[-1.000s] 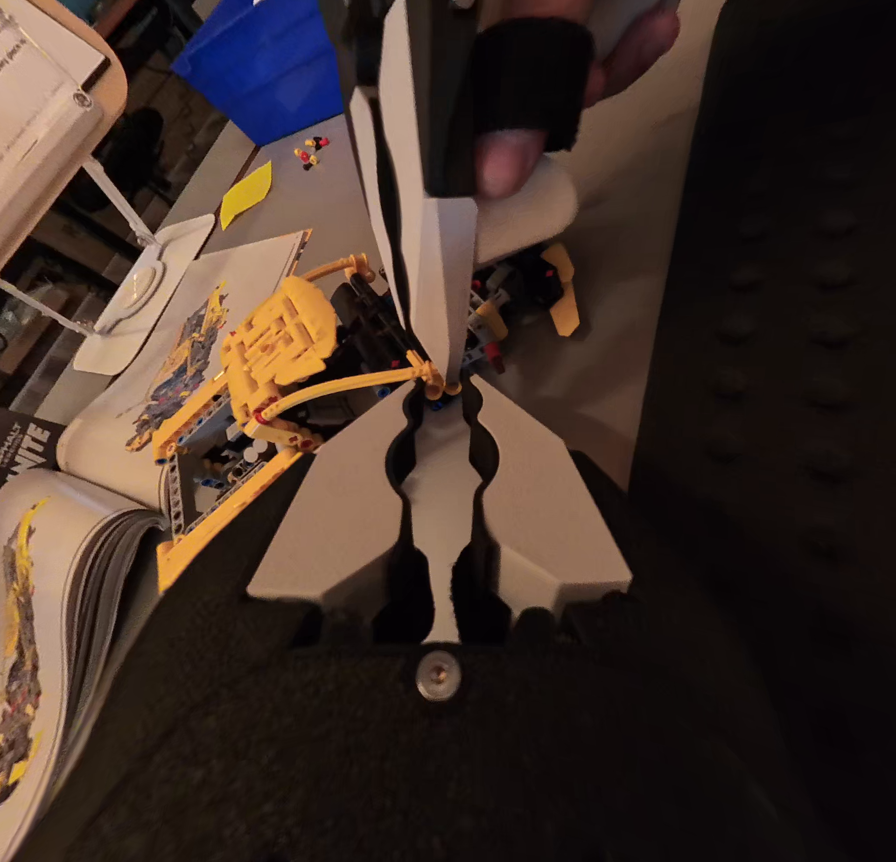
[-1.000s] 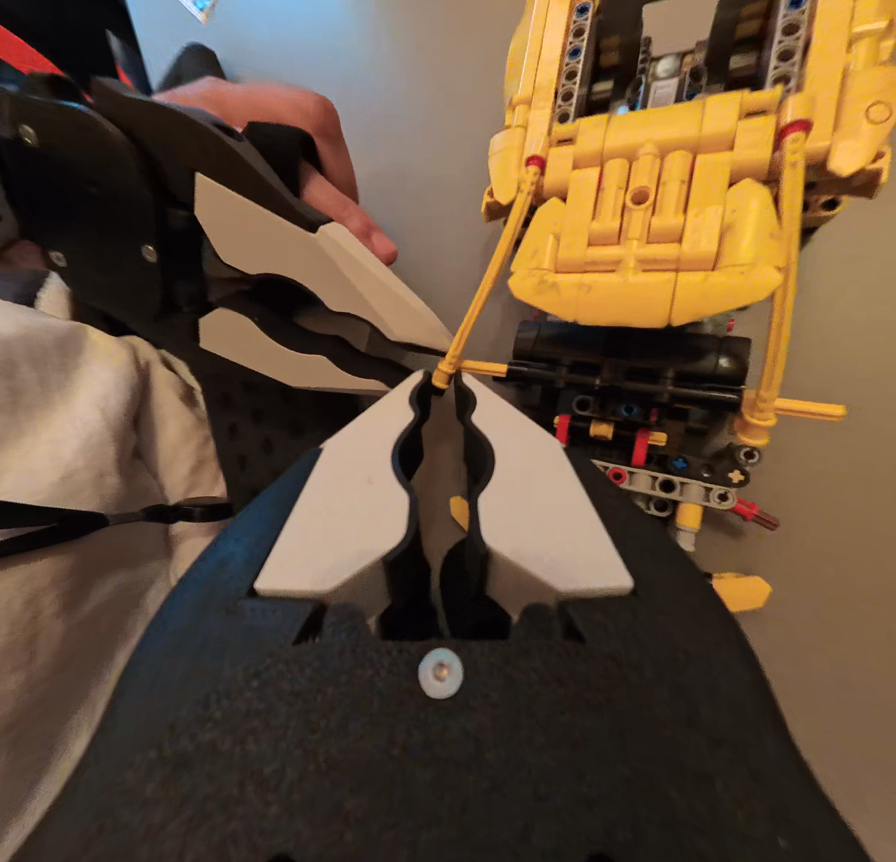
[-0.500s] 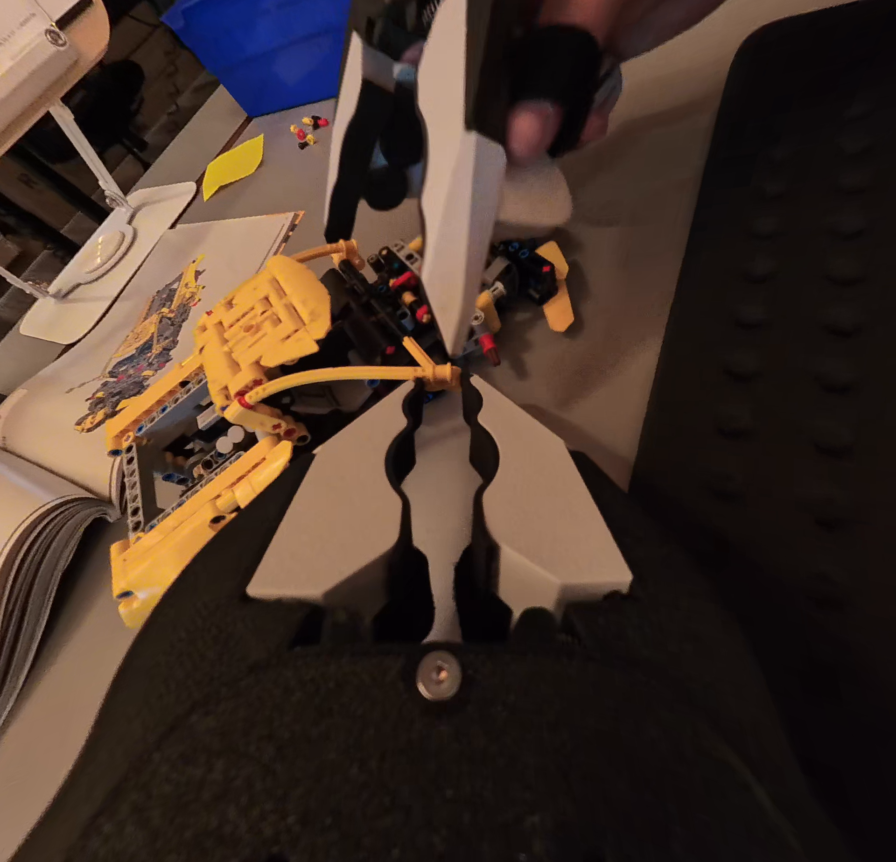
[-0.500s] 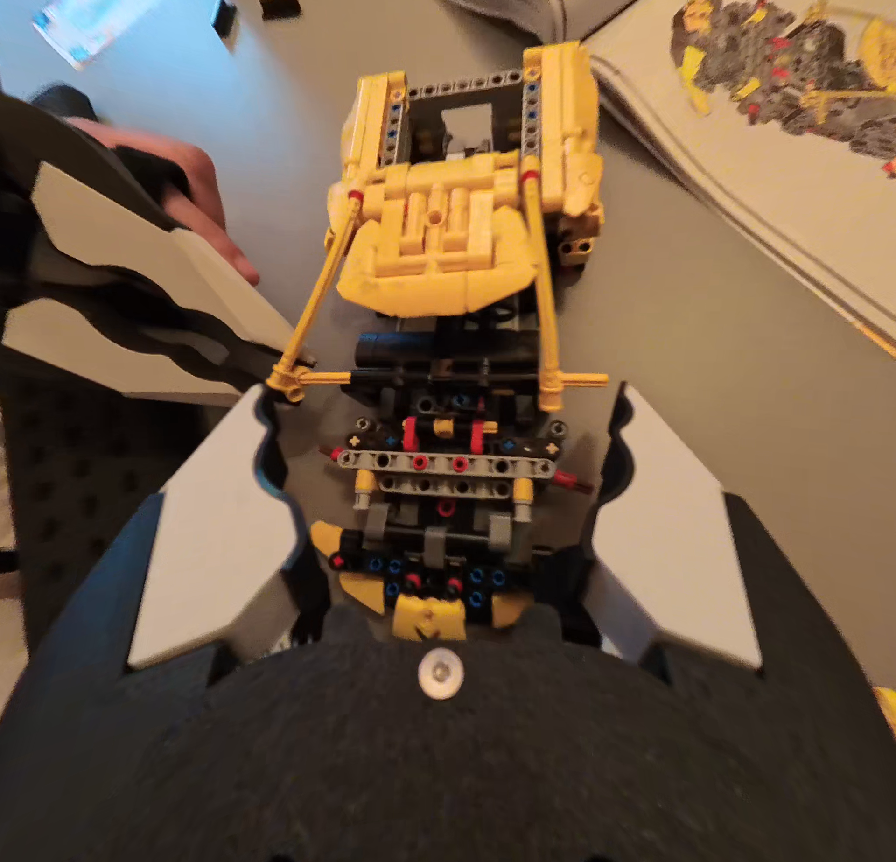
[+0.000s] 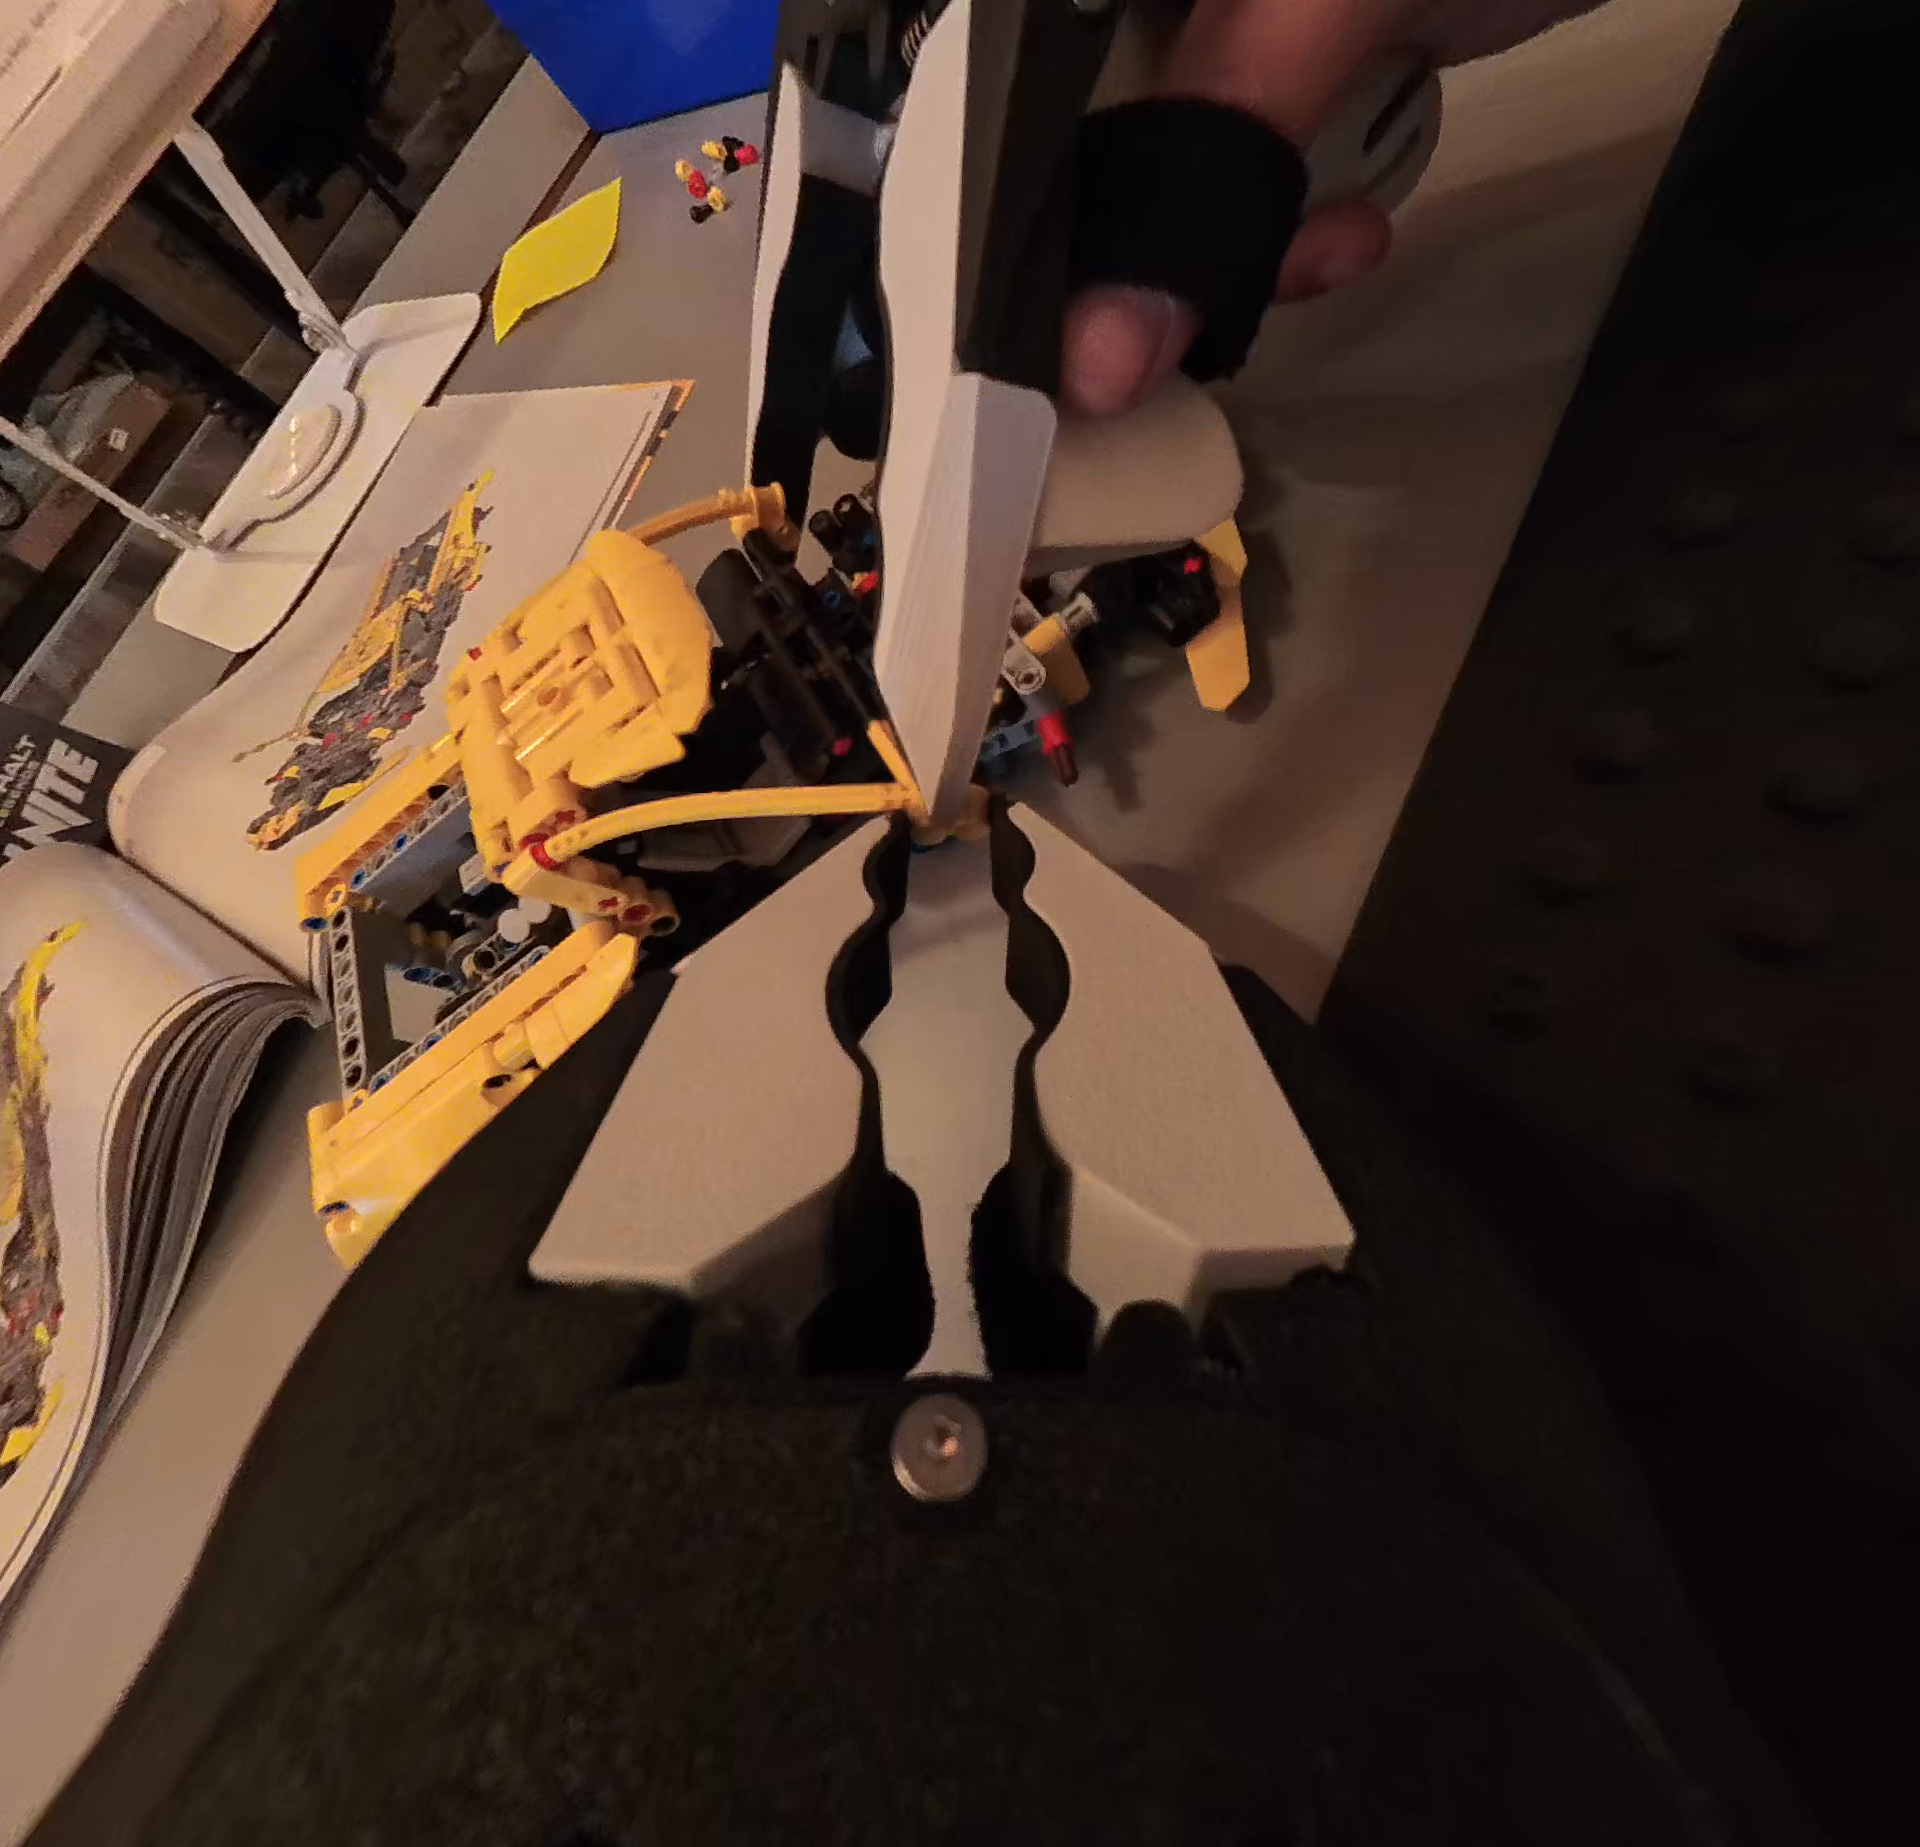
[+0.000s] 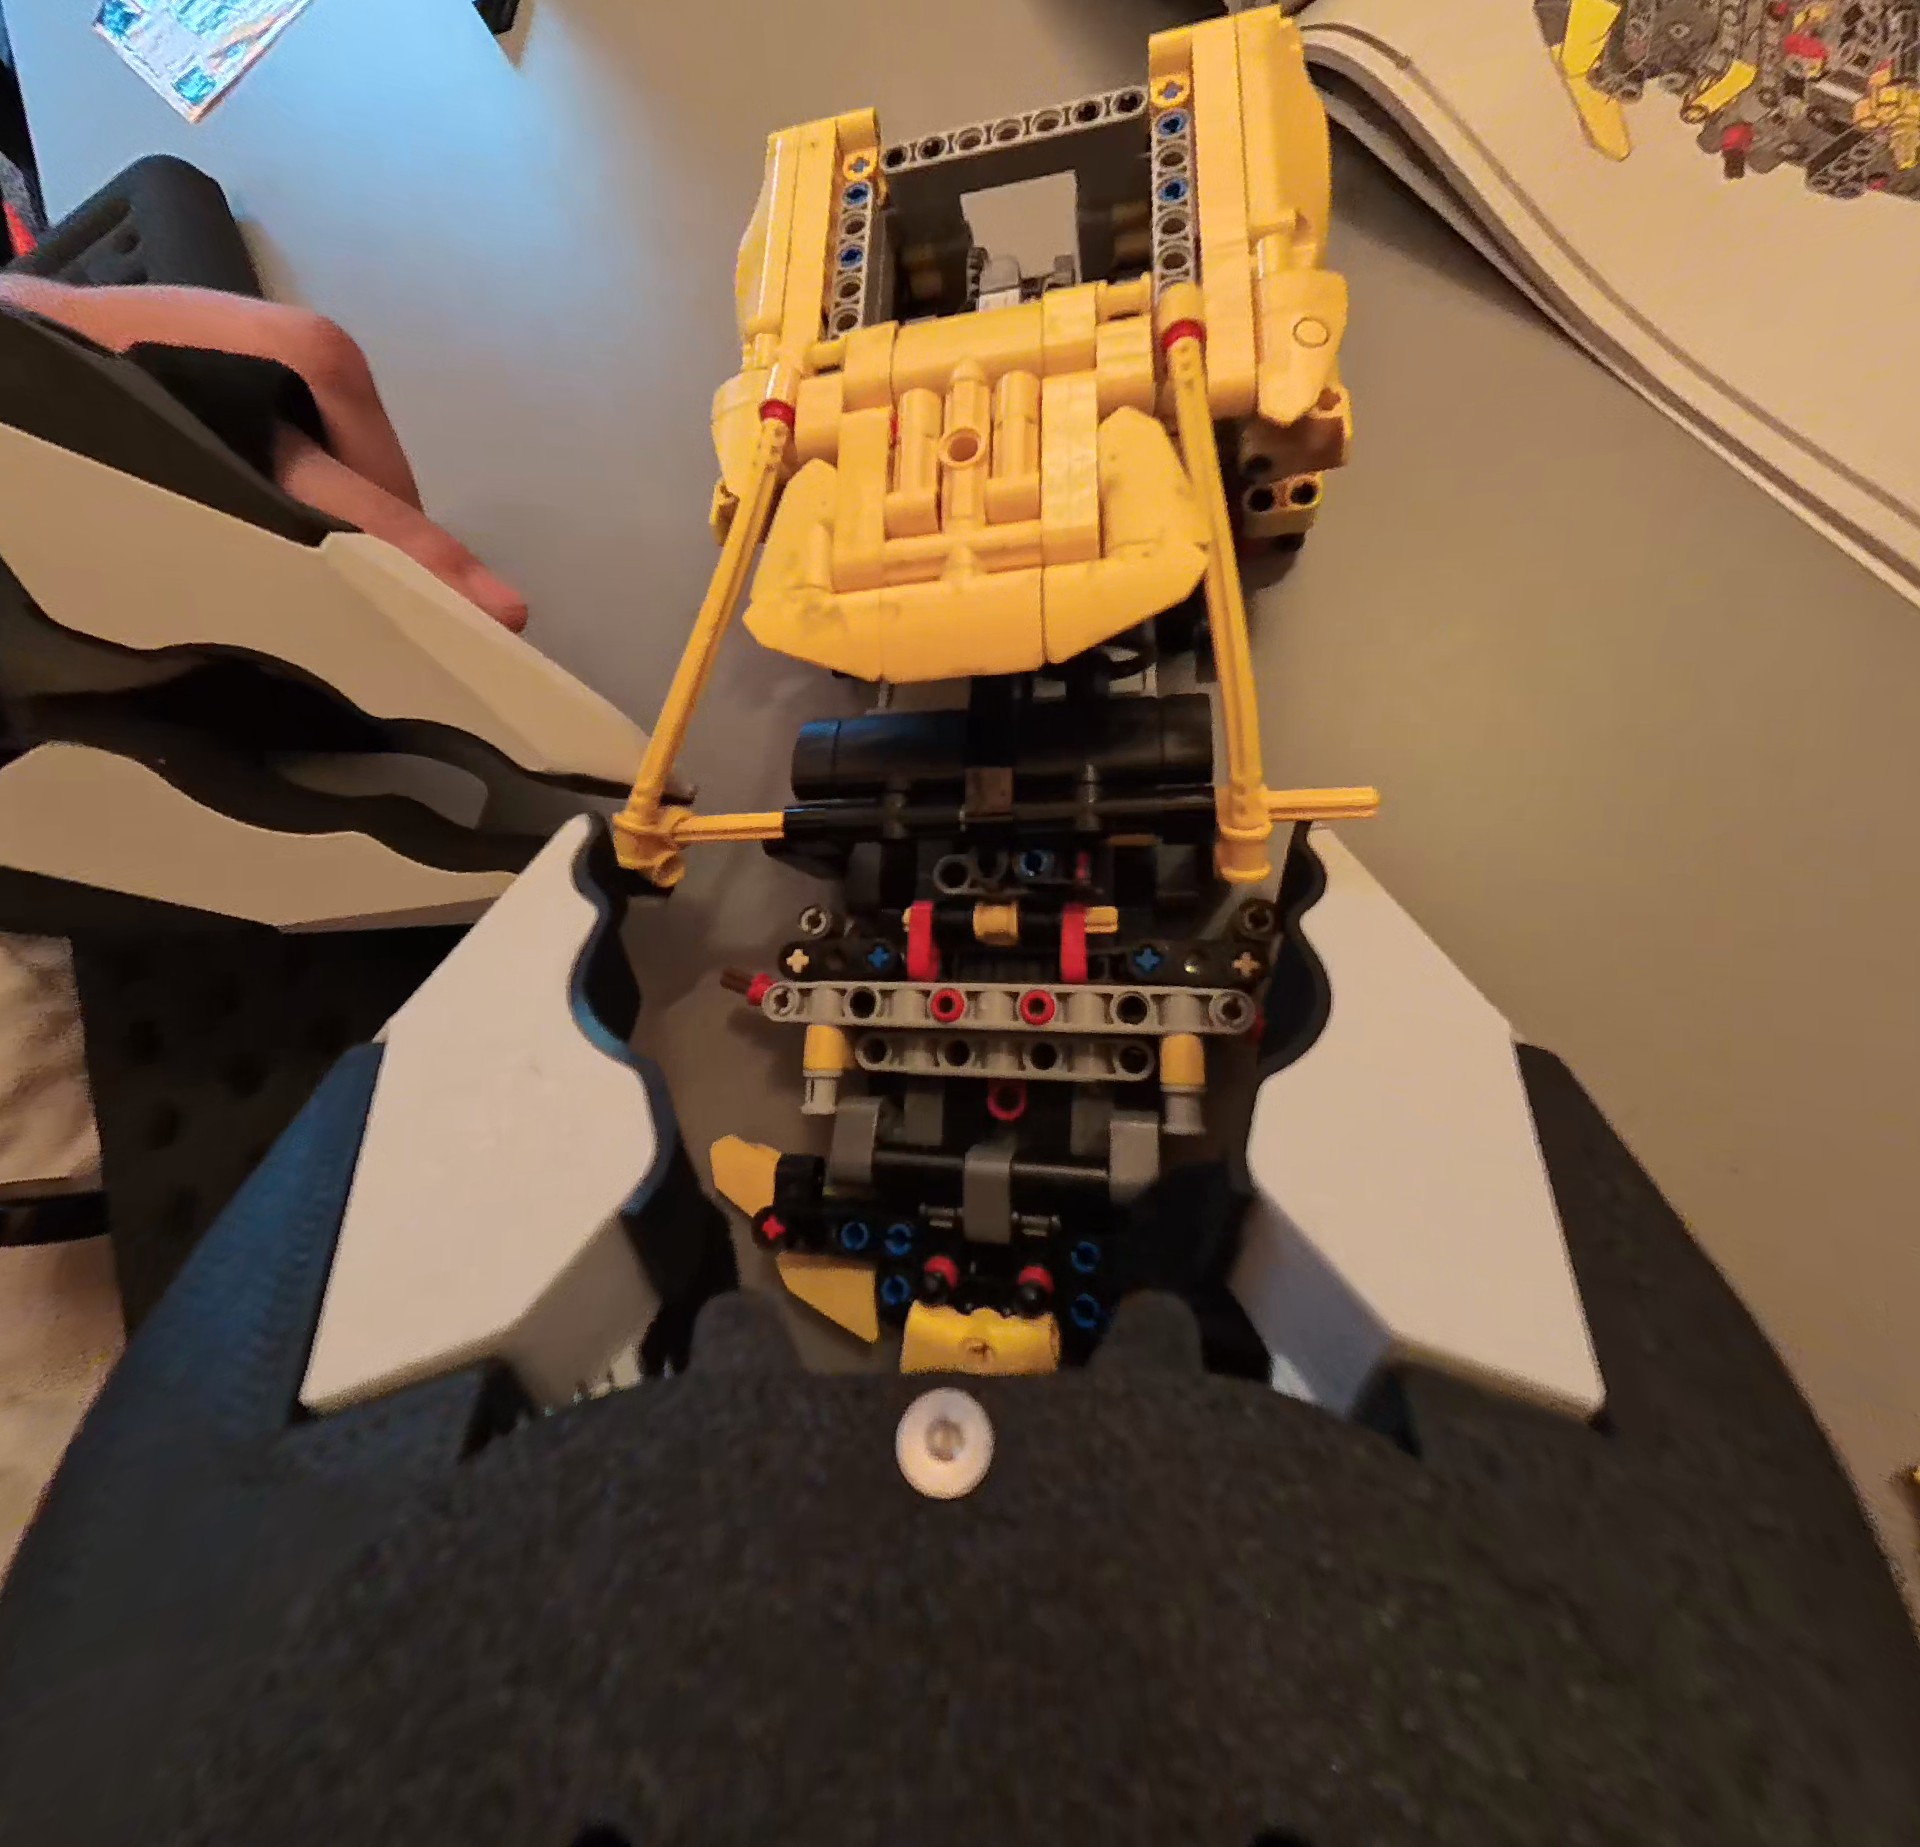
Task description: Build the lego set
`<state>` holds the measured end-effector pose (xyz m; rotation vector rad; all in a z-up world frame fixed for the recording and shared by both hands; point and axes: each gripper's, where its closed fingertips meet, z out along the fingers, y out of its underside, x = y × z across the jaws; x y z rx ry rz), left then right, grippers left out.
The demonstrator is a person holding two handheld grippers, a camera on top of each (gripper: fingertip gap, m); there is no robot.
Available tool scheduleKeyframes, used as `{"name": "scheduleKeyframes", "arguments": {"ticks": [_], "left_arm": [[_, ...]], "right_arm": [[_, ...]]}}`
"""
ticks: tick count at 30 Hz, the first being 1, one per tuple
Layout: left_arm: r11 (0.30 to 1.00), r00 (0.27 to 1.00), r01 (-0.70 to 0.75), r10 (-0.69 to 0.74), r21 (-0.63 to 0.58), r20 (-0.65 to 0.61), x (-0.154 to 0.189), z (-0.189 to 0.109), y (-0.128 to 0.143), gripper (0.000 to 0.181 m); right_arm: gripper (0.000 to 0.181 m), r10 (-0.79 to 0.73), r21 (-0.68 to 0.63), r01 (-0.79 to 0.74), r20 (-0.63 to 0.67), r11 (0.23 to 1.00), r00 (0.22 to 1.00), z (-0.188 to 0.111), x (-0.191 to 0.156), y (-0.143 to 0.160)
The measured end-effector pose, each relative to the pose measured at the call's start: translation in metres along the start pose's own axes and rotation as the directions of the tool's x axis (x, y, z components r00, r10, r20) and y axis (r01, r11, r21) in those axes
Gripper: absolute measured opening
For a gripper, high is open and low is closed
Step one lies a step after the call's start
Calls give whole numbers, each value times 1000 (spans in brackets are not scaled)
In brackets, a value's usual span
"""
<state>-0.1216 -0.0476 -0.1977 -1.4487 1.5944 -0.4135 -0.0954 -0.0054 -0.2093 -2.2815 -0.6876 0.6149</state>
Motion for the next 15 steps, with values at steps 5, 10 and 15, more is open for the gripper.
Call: {"name": "scheduleKeyframes", "arguments": {"ticks": [5,10,15], "left_arm": [[999,999,31,-31,10,23,-1,-2,-6,14],[999,999,-37,37,0,32,0,0,-3,14],[1000,999,17,-18,6,29,0,-14,-1,14]], "right_arm": [[91,32,30,-34,87,999,996,-5,-3,1],[98,20,28,-22,68,999,997,0,-6,1],[104,19,1,-20,63,1000,998,-8,-15,0]]}}
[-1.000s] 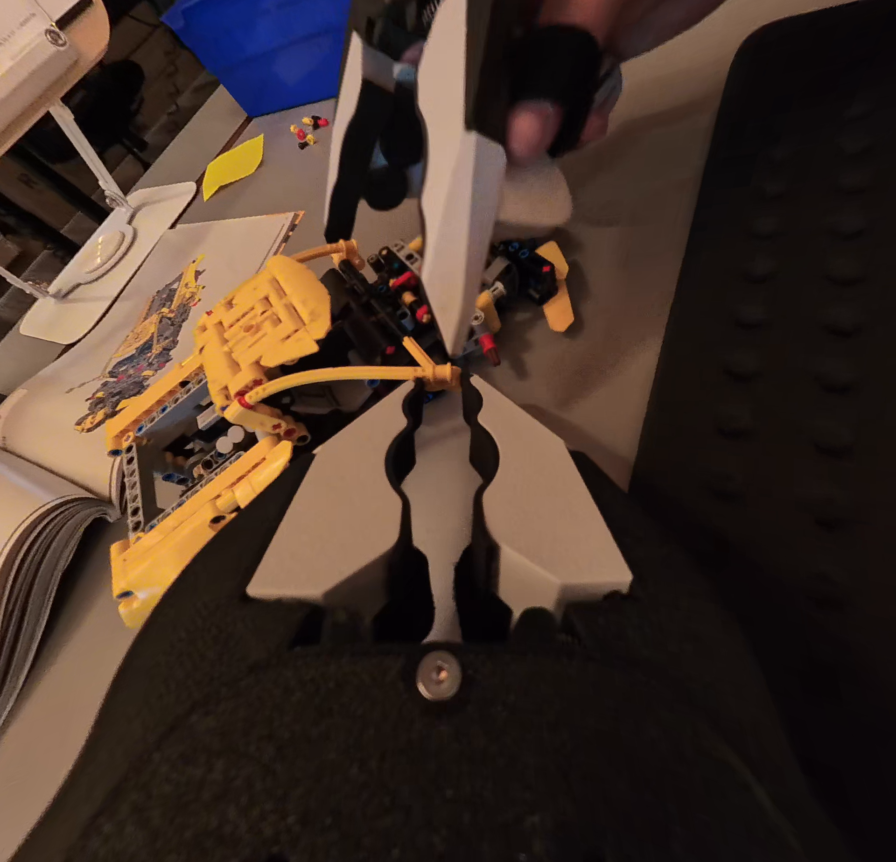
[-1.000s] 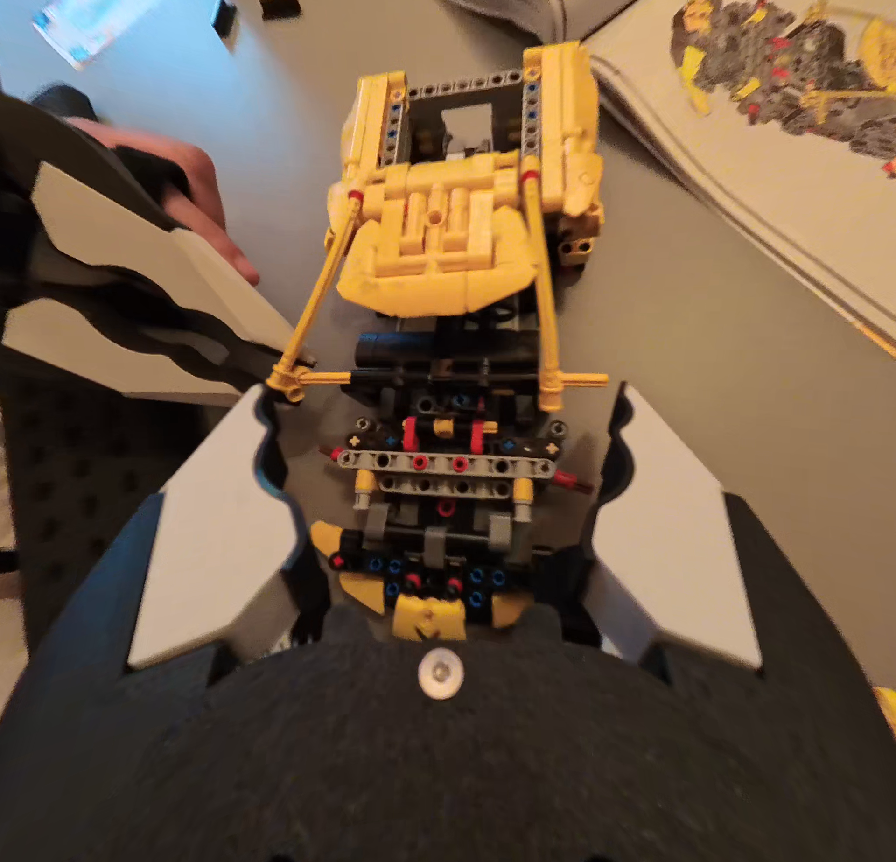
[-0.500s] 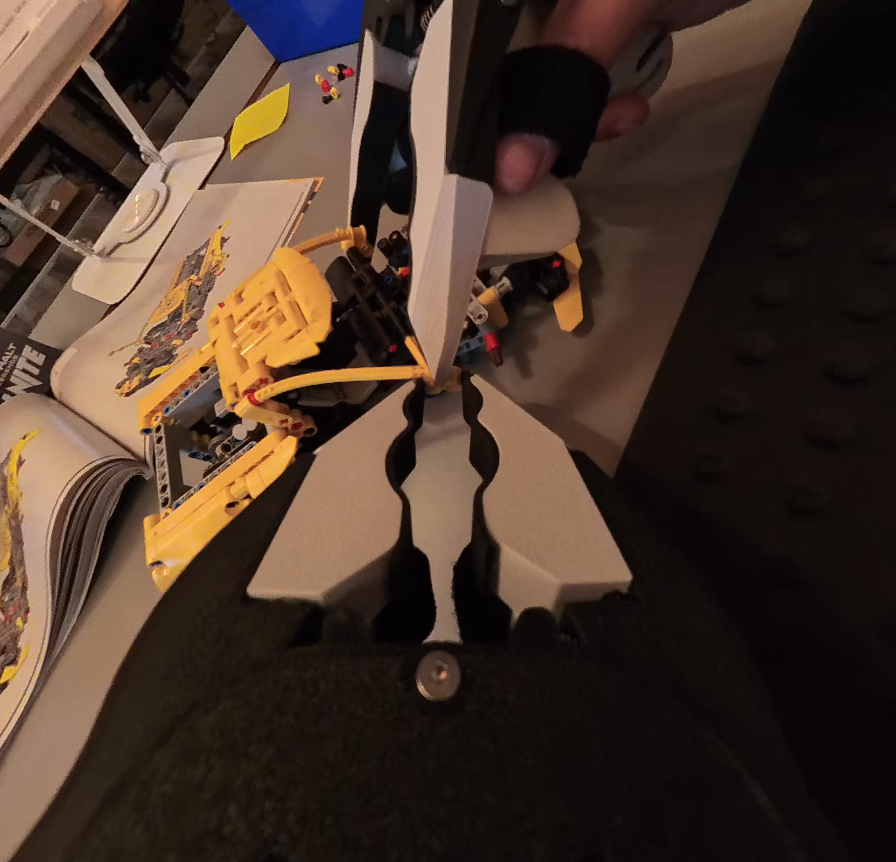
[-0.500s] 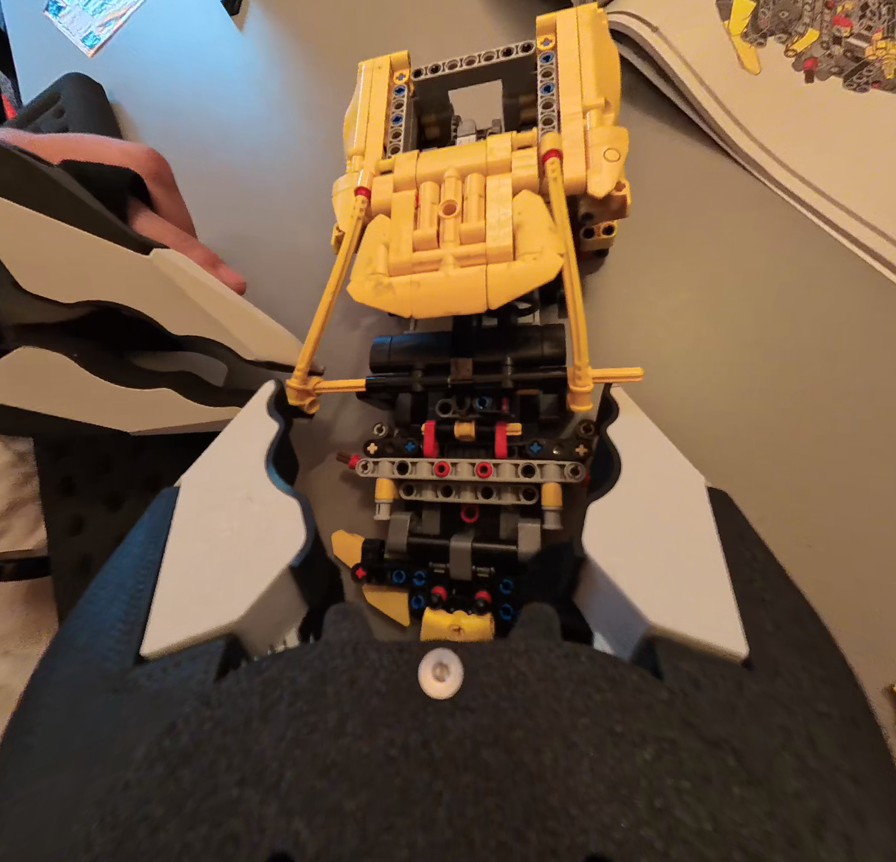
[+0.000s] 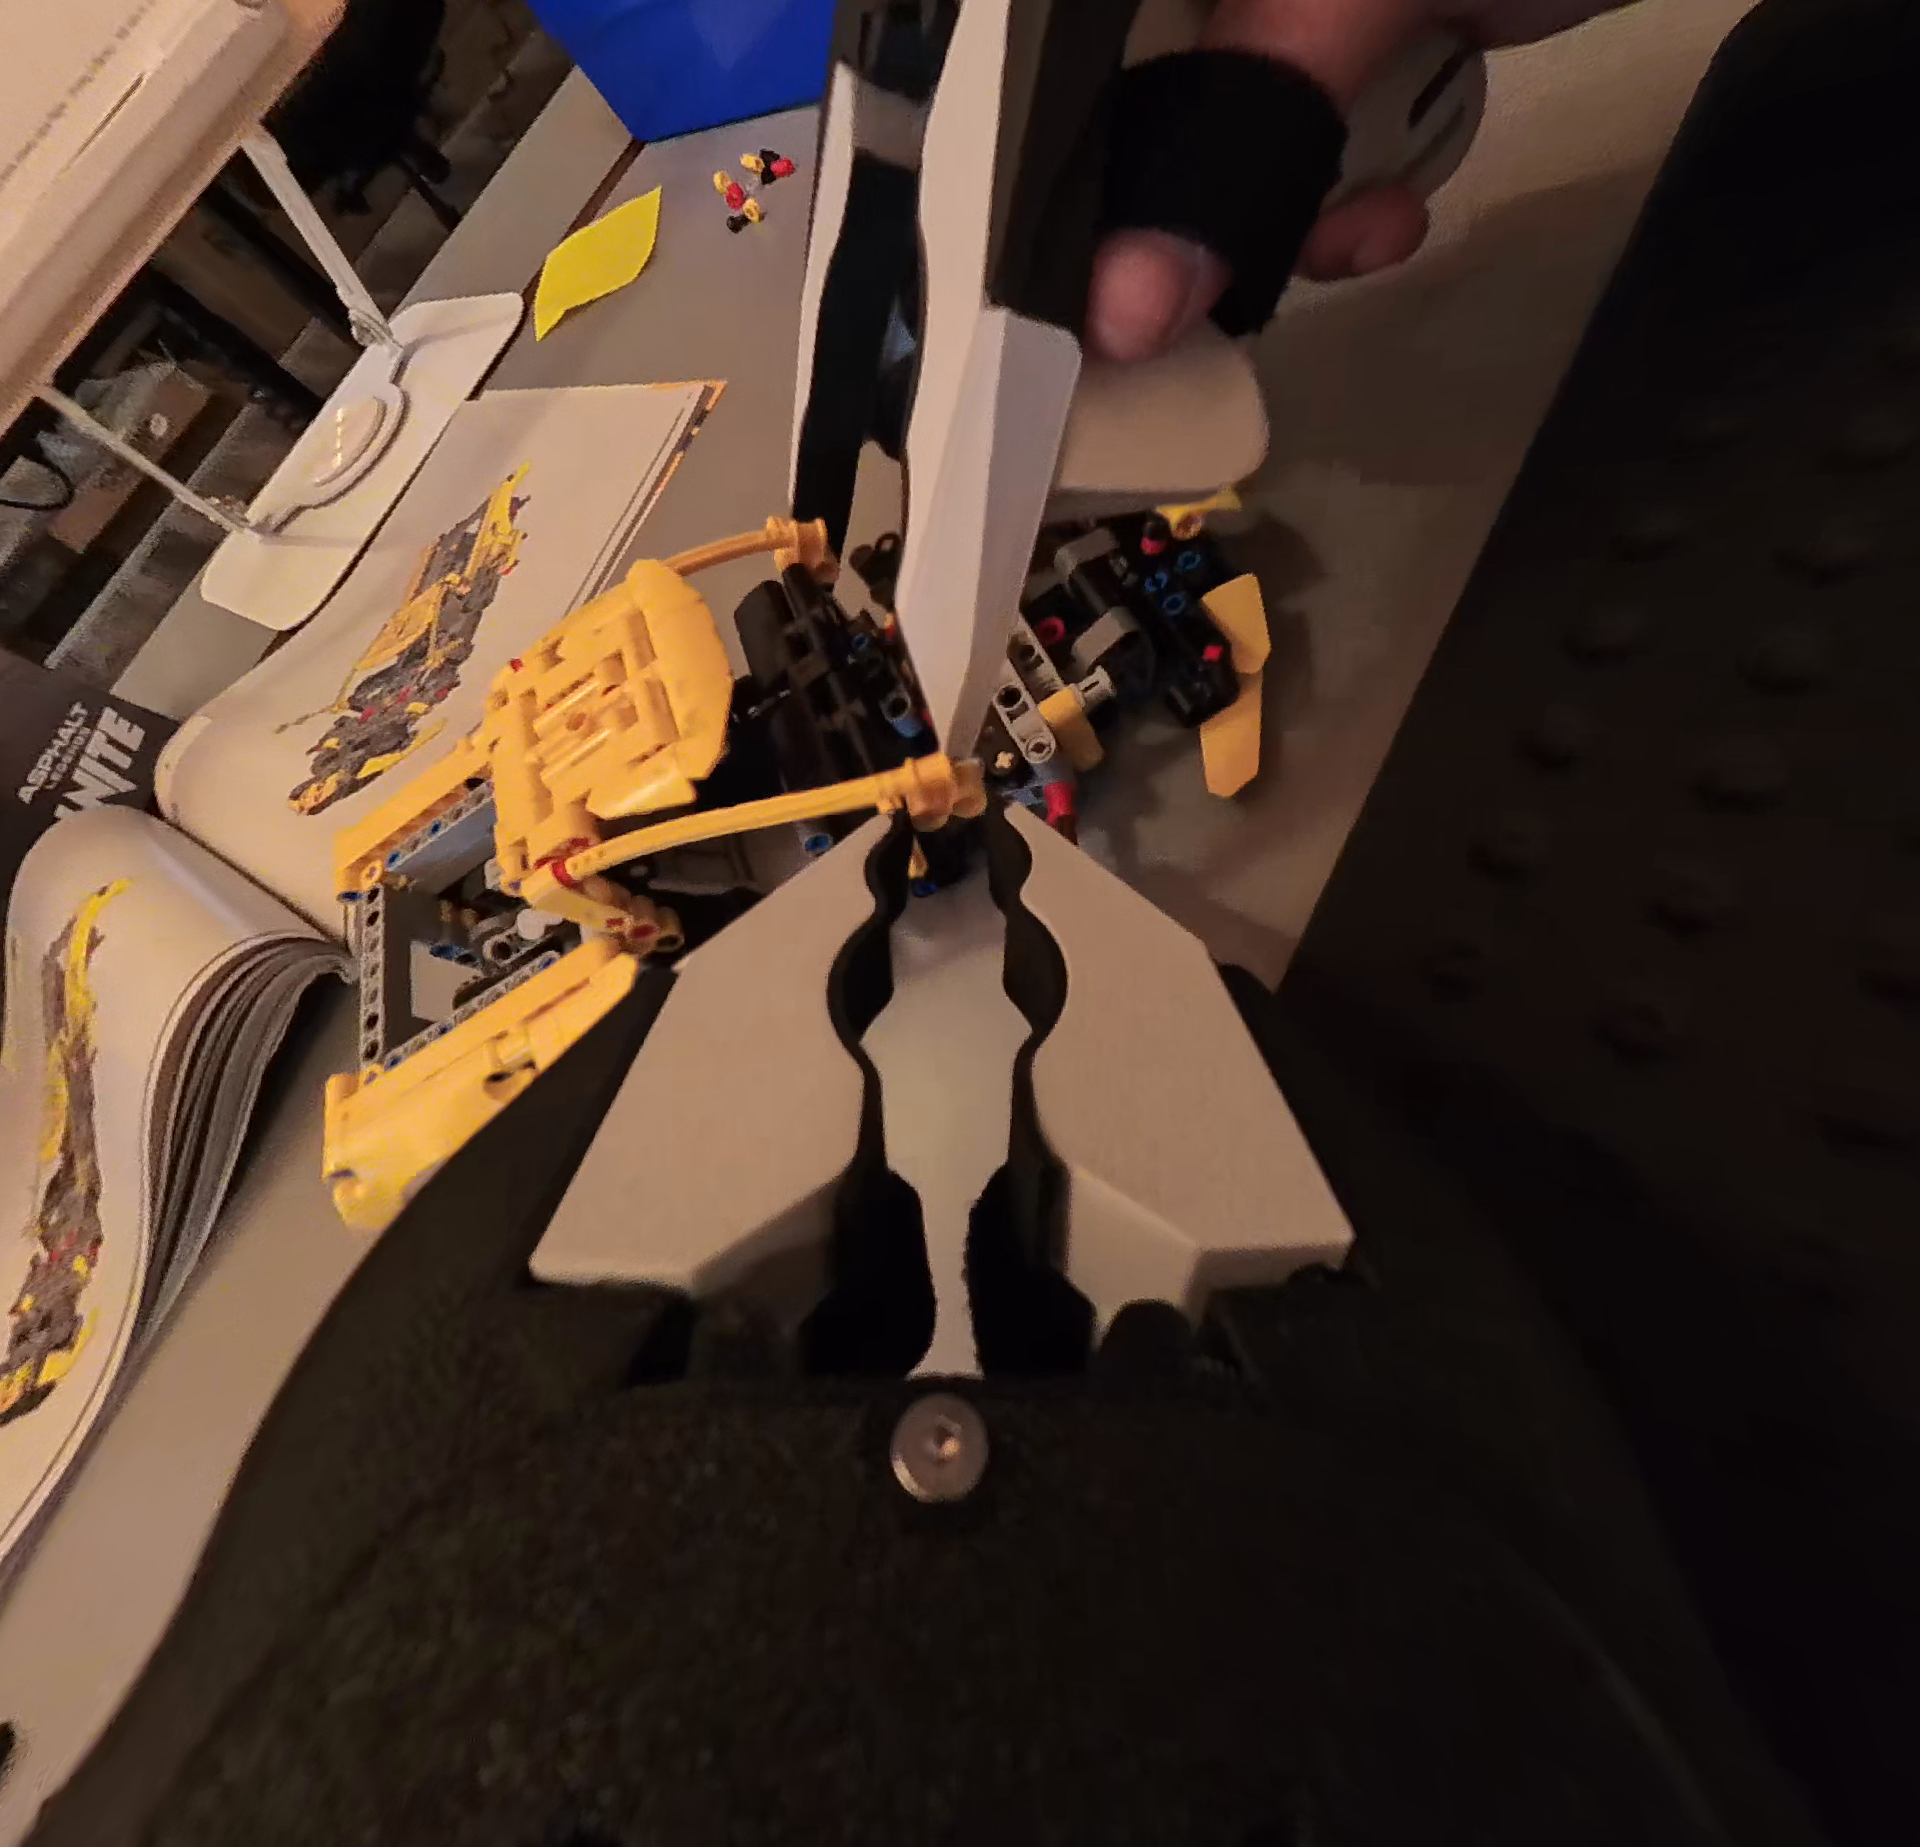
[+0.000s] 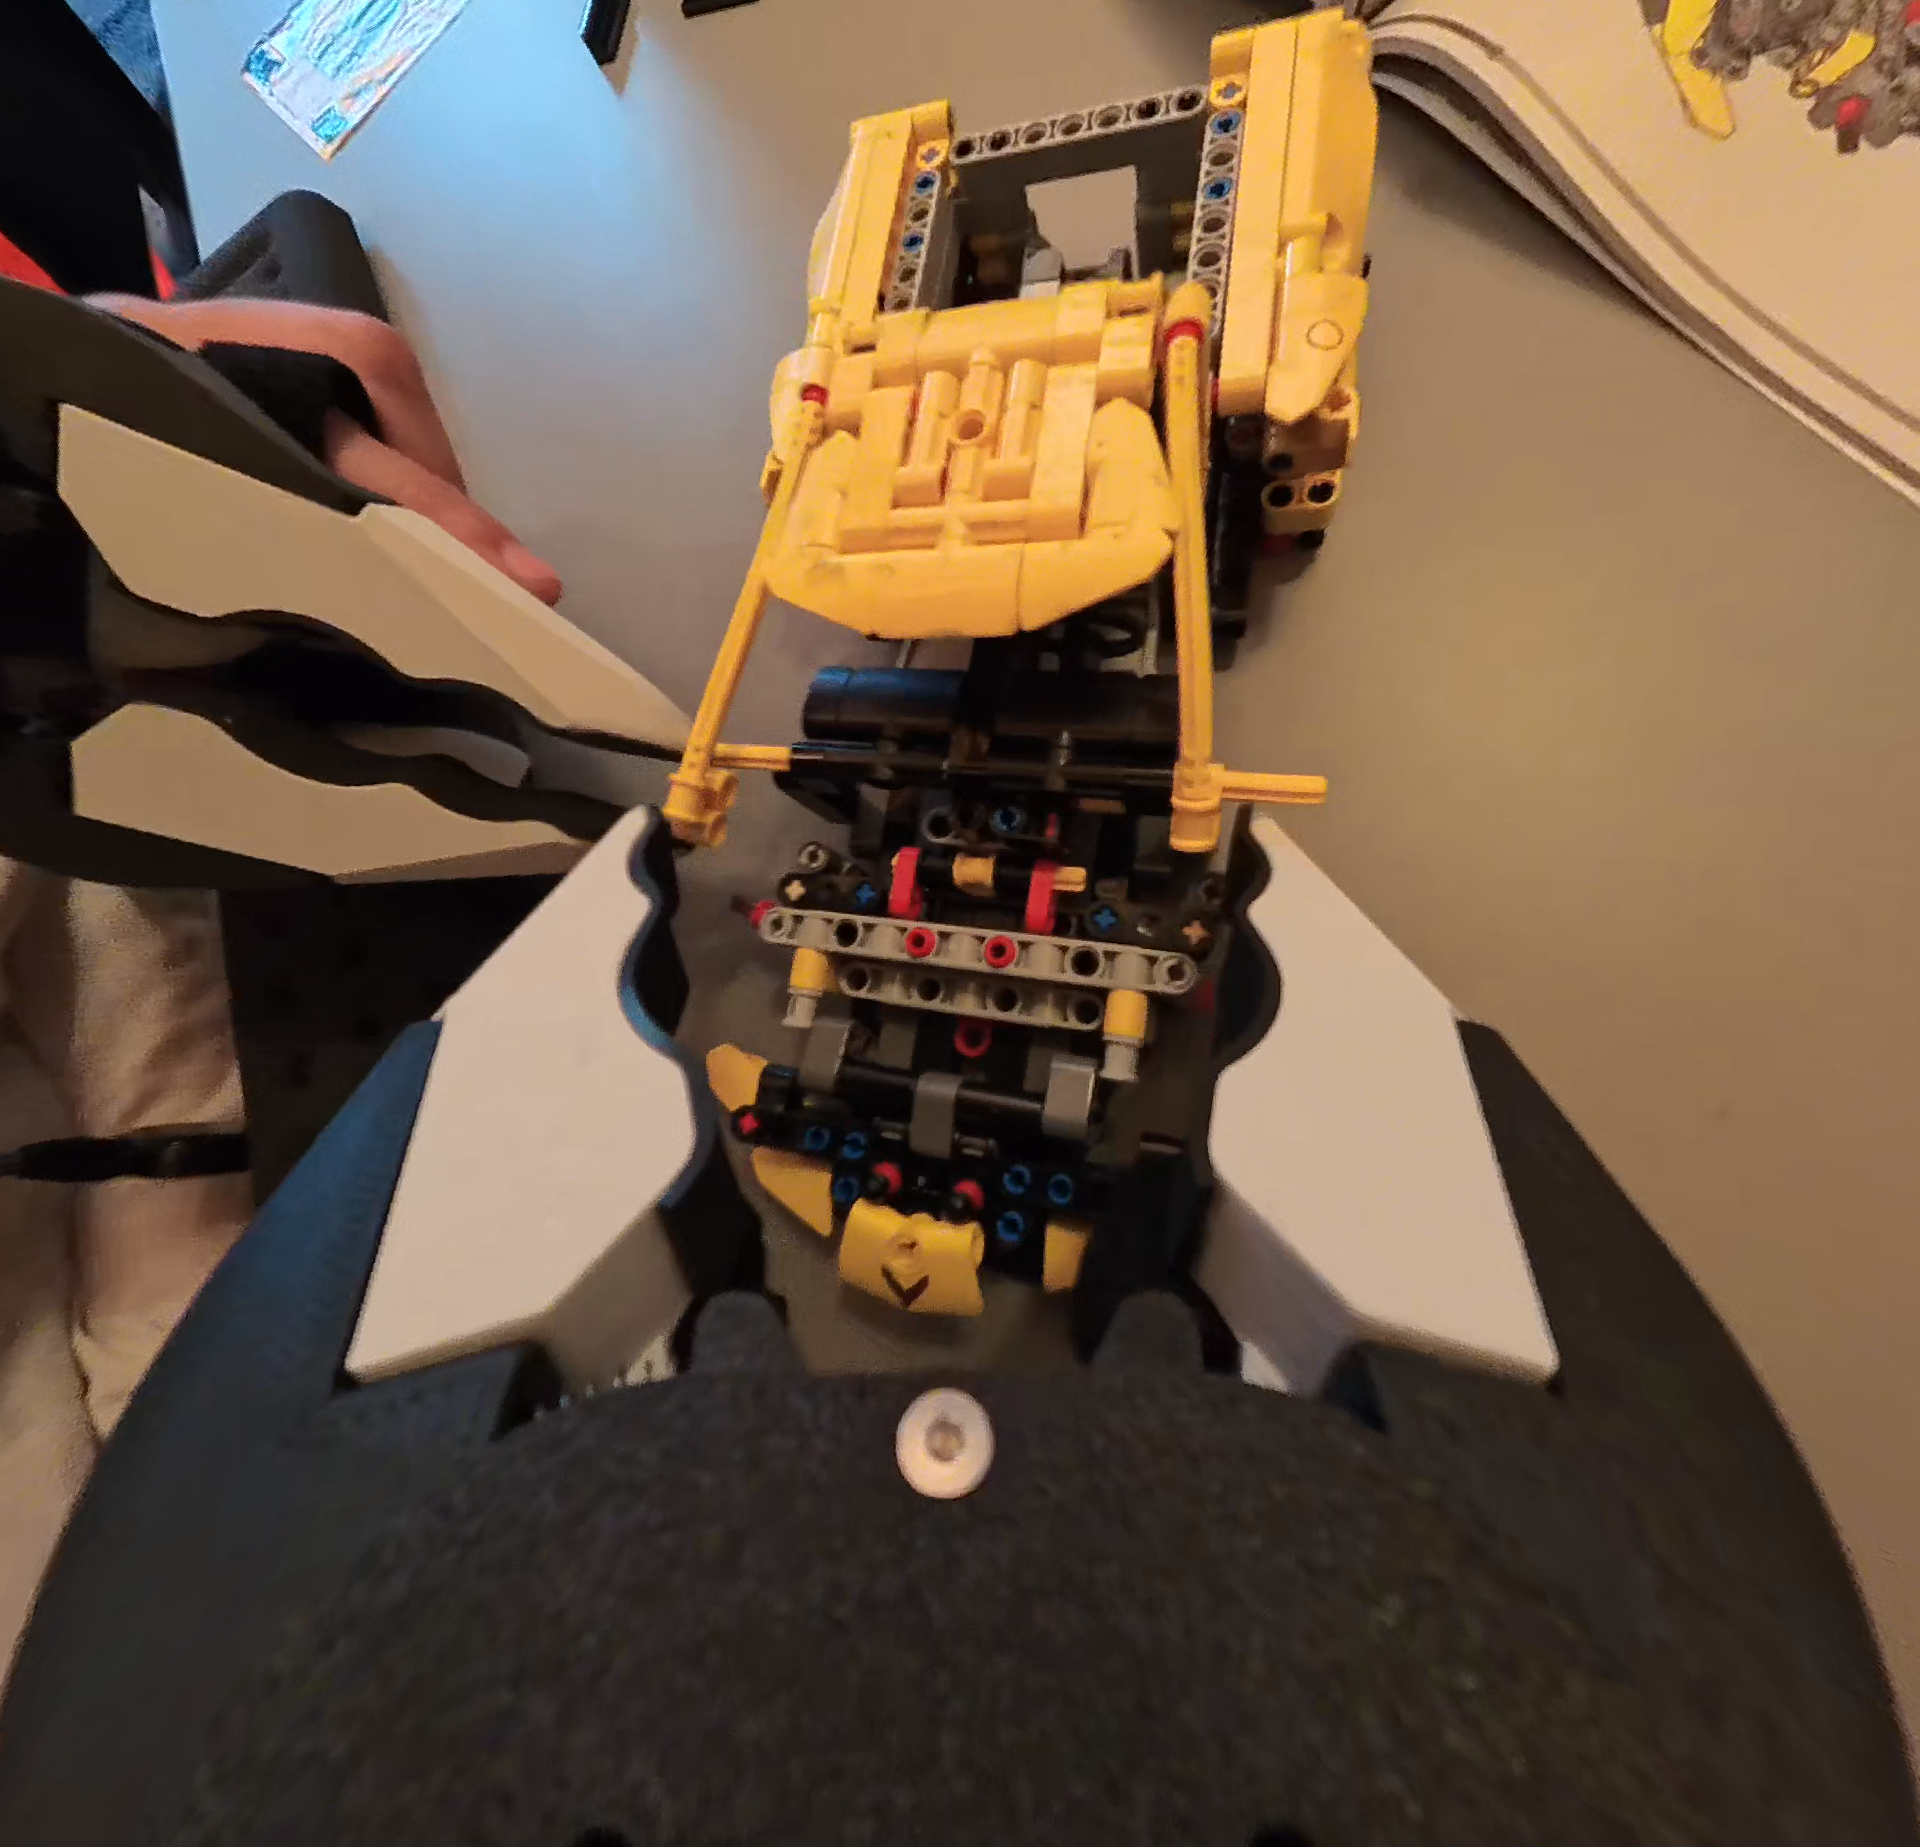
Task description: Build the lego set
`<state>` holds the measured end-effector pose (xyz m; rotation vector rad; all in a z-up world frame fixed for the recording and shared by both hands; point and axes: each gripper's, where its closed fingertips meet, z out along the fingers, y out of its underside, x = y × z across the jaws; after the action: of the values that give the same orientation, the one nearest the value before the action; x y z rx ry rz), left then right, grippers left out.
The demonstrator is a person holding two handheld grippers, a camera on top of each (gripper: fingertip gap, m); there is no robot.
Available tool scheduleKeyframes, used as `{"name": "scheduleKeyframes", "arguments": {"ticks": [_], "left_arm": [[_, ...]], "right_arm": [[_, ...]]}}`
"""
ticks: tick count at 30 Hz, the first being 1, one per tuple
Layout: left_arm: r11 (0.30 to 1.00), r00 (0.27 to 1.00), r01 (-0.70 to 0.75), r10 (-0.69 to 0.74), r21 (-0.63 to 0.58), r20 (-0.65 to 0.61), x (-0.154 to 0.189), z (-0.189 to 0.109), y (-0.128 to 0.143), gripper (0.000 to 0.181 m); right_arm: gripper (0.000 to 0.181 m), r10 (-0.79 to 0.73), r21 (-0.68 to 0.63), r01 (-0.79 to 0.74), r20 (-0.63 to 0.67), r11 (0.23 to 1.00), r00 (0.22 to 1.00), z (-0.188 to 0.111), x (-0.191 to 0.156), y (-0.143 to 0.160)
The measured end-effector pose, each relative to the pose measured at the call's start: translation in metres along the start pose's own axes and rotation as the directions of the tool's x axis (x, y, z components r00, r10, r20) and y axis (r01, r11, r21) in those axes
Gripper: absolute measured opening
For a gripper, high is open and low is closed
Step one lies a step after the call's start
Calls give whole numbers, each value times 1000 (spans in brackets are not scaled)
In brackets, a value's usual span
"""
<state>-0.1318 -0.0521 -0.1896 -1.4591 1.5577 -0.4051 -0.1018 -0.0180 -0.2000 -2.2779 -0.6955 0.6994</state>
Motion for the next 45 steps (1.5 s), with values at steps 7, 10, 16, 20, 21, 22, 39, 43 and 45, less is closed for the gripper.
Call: {"name": "scheduleKeyframes", "arguments": {"ticks": [7,10,16,20,21,22,39,43,45], "left_arm": [[1000,1000,7,-8,4,8,-3,-2,2,13],[1000,1000,-8,8,7,12,-4,-3,2,13],[1000,1000,-24,23,11,17,-4,-8,3,13],[998,997,-70,70,4,20,-2,-11,7,6],[996,996,-85,85,-3,23,-1,-11,9,5],[995,995,-98,99,-12,24,-1,-10,12,5],[980,859,185,-121,80,-498,-7,-28,21,22],[934,749,353,-242,62,-617,-16,-31,13,21],[920,728,387,-260,66,-634,-21,-31,10,16]], "right_arm": [[72,-7,-61,-2,-154,998,988,-14,-12,2],[59,5,-26,-10,-168,1000,986,-15,-32,-5],[33,26,28,-22,-154,999,988,-1,-60,-10],[28,48,19,-46,-120,999,992,6,-63,-9],[26,53,10,-52,-103,999,993,8,-65,-8],[25,56,2,-56,-93,998,994,10,-65,-6],[0,41,23,-41,-15,999,999,12,-69,-5],[27,-126,1,131,-258,991,958,4,-64,-3],[31,-142,27,165,-381,986,914,0,-66,-8]]}}
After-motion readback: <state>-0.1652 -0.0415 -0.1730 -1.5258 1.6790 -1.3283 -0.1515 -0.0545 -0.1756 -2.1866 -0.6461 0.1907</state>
